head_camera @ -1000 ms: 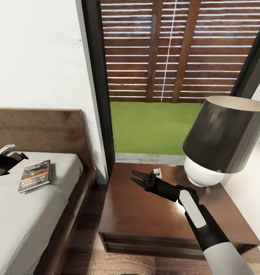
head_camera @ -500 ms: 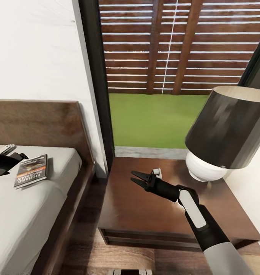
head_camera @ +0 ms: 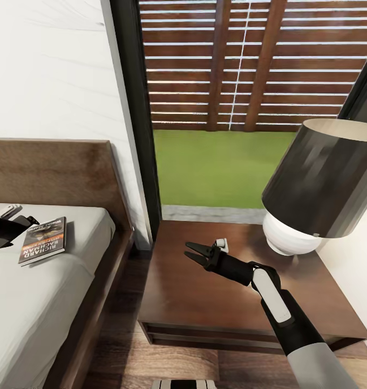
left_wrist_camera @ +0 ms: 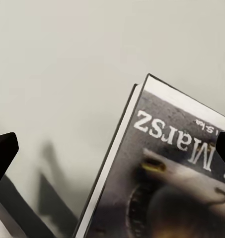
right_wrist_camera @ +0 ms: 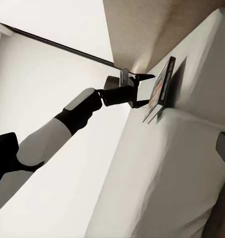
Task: In the bedroom, move the book from the bed onto either nightstand, and place the two sandals side by side next to the bed.
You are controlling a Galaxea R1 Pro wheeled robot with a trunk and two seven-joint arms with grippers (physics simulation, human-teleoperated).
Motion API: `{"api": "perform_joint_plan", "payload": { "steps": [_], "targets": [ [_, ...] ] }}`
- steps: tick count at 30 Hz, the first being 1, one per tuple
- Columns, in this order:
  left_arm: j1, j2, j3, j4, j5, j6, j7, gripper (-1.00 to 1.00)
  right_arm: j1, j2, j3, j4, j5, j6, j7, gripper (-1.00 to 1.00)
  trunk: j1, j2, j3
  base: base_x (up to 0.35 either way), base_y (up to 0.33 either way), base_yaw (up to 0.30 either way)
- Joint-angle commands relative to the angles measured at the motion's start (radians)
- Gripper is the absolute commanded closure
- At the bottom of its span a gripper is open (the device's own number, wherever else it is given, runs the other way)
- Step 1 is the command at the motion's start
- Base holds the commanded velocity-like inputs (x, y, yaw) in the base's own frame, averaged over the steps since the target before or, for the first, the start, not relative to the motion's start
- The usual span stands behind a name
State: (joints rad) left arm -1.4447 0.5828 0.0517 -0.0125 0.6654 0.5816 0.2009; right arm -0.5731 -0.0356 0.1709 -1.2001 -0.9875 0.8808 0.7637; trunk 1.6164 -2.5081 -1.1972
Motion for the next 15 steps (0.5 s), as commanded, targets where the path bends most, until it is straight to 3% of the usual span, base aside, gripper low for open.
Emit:
{"api": "perform_joint_plan", "payload": {
  "steps": [1,15],
  "targets": [
    [0.000,0.000,0.005,-0.001,0.007,0.003,0.009,-1.00,-0.001,-0.001,0.001,0.000,-0.003,0.004,0.000,-1.00,0.000,0.000,-0.001,0.000,0.000,0.000],
    [0.000,0.000,0.005,-0.001,0.009,-0.002,0.009,-1.00,-0.001,0.000,0.001,0.000,-0.003,0.004,0.000,-1.00,0.000,0.000,-0.001,0.000,0.000,0.000]
  ]
}}
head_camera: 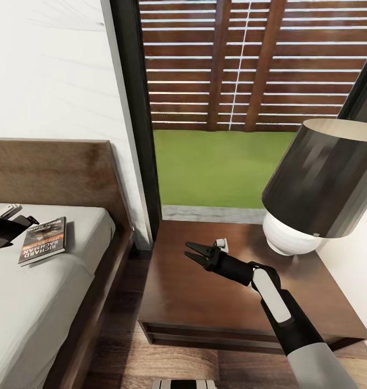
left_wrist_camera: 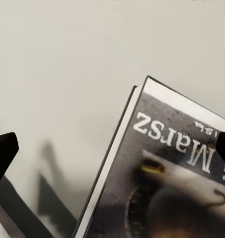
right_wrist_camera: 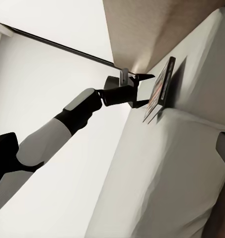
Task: In the bedroom, move the book from the bed onto either nightstand, and place the two sandals side by side next to the bed.
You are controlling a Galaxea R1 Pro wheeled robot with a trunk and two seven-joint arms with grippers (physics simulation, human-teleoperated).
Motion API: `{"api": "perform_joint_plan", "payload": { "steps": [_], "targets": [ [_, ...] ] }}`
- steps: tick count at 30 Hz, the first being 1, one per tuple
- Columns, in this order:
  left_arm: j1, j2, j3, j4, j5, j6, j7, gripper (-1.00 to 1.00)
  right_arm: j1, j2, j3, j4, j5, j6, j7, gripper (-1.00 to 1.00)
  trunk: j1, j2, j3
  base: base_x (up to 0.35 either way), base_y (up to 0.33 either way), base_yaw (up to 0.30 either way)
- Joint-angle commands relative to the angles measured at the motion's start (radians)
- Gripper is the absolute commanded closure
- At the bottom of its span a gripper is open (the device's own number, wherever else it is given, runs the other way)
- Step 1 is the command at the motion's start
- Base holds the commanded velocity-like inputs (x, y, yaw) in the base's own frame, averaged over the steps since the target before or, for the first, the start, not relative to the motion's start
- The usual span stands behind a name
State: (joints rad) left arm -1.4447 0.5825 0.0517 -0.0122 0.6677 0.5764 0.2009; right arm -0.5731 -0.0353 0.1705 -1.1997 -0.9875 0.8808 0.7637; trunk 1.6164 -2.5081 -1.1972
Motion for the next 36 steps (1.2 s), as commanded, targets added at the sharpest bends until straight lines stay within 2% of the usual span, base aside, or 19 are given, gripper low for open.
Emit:
{"api": "perform_joint_plan", "payload": {
  "steps": [1,9,23,36],
  "targets": [
    [0.000,0.000,0.005,-0.001,0.007,0.002,0.009,-1.00,-0.001,0.000,0.001,0.000,-0.003,0.004,0.000,-1.00,0.000,0.000,-0.001,0.000,0.000,0.000],
    [0.000,0.003,0.005,0.001,0.010,-0.047,0.010,-1.00,-0.001,-0.001,0.001,0.000,-0.003,0.004,0.000,-1.00,0.000,0.000,-0.001,0.000,0.000,0.000],
    [0.001,0.005,0.005,0.002,0.011,-0.067,0.019,-1.00,-0.001,-0.001,0.000,0.001,-0.003,0.004,0.000,-1.00,0.000,0.000,-0.001,0.000,0.000,0.000],
    [0.004,0.000,0.008,0.003,0.014,-0.117,0.025,-1.00,-0.001,-0.001,0.000,0.001,-0.003,0.004,0.000,-1.00,0.000,0.000,-0.001,0.000,0.000,0.000]
  ]
}}
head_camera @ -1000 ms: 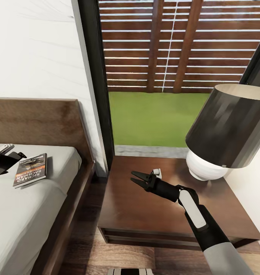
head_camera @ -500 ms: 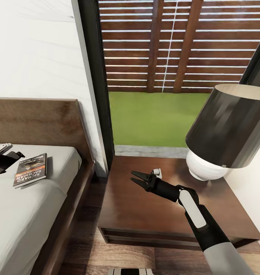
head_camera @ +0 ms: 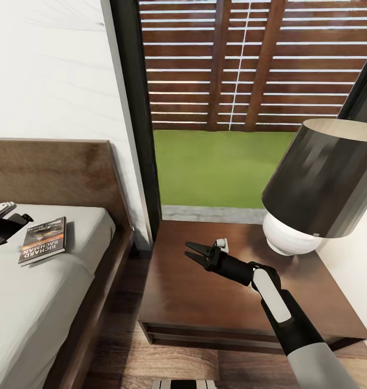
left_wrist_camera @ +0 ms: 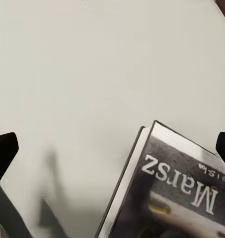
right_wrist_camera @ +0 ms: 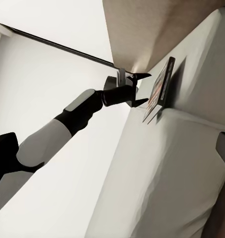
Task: In the bedroom, move the book from the bed onto either nightstand, and place the two sandals side by side next to the bed.
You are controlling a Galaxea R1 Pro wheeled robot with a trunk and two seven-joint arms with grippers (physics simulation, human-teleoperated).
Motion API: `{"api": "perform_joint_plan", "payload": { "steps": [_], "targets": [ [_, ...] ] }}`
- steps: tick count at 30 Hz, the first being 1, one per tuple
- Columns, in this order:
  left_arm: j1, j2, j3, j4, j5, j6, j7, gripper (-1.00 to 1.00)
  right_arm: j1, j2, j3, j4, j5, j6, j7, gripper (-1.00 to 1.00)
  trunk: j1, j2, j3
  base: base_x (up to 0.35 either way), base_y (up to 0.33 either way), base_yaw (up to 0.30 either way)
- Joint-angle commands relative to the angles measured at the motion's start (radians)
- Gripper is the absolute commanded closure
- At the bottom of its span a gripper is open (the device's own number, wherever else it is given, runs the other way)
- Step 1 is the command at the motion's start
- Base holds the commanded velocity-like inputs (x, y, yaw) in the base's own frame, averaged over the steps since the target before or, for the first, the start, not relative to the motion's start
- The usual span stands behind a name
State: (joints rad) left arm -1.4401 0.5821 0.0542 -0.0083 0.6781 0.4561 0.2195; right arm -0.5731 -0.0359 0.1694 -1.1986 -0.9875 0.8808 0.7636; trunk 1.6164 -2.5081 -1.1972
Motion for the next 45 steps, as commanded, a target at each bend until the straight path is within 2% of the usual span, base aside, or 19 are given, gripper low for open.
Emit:
{"api": "perform_joint_plan", "payload": {
  "steps": [1,4,10,14,31,39,45],
  "targets": [
    [0.000,0.000,0.006,-0.001,0.004,0.002,0.007,-1.00,-0.001,-0.001,0.001,0.000,-0.003,0.004,0.000,-1.00,0.000,0.000,-0.001,0.000,0.000,0.000],
    [0.000,-0.001,0.006,-0.001,0.010,-0.003,0.007,-1.00,-0.001,-0.001,0.001,0.000,-0.003,0.004,0.000,-1.00,0.000,0.000,-0.001,0.000,0.000,0.000],
    [0.002,-0.002,0.007,-0.001,0.096,-0.018,0.008,-1.00,-0.001,-0.001,0.001,0.001,-0.003,0.004,0.000,-1.00,0.000,0.000,-0.001,0.000,0.000,0.000],
    [0.003,-0.003,0.007,-0.001,0.127,-0.021,0.009,-1.00,-0.001,-0.001,0.001,0.001,-0.003,0.004,0.000,-1.00,0.000,0.000,-0.001,0.000,0.000,0.000],
    [0.019,-0.004,0.007,-0.001,0.160,-0.025,0.009,-1.00,-0.001,-0.007,0.001,0.001,-0.005,0.004,0.000,-1.00,0.000,0.000,-0.001,0.000,0.000,0.000],
    [0.030,-0.005,0.007,-0.001,0.202,-0.036,0.008,-1.00,-0.001,-0.007,0.001,0.001,-0.005,0.004,0.000,-1.00,0.000,0.000,-0.001,0.000,0.000,0.000],
    [0.037,-0.005,0.007,-0.001,0.216,-0.039,0.008,-1.00,-0.001,-0.007,0.001,0.001,-0.005,0.004,0.000,-1.00,0.000,0.000,-0.001,0.000,0.000,0.000]
  ]
}}
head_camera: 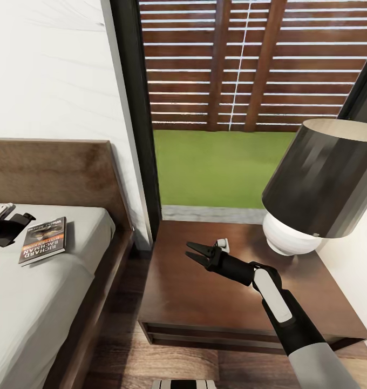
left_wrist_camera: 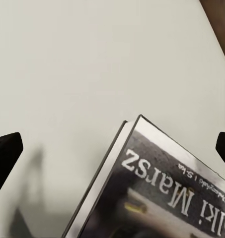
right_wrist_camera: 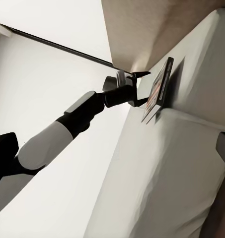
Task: In the bedroom, move the book from the bed onto either nightstand, and place the two sandals side by side next to the bed.
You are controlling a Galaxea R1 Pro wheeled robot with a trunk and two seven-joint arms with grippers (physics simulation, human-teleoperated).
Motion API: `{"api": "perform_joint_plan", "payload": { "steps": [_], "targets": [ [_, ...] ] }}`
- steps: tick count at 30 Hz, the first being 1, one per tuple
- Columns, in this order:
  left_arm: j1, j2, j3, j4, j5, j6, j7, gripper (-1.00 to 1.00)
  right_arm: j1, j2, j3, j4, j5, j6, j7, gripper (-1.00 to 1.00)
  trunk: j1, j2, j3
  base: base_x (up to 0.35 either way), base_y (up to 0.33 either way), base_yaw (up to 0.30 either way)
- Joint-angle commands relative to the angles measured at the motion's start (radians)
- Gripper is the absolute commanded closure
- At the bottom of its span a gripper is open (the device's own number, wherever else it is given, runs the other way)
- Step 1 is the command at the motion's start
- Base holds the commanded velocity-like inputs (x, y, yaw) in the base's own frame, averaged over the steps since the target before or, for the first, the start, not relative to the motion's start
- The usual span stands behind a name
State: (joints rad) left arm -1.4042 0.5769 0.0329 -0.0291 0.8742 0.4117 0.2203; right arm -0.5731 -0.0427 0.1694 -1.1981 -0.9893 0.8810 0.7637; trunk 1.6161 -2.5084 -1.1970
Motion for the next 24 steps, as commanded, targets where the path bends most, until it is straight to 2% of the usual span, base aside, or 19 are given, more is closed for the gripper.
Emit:
{"api": "perform_joint_plan", "payload": {
  "steps": [1,24],
  "targets": [
    [0.001,0.000,0.028,0.020,0.021,0.005,0.007,-1.00,-0.001,-0.001,0.001,0.000,-0.003,0.004,0.000,-1.00,0.000,0.000,-0.001,0.000,0.000,0.000],
    [0.004,-0.002,0.028,0.020,0.029,0.005,0.006,-1.00,-0.001,0.000,0.002,0.000,-0.003,0.004,0.000,-1.00,0.000,0.000,-0.001,0.000,0.000,0.000]
  ]
}}
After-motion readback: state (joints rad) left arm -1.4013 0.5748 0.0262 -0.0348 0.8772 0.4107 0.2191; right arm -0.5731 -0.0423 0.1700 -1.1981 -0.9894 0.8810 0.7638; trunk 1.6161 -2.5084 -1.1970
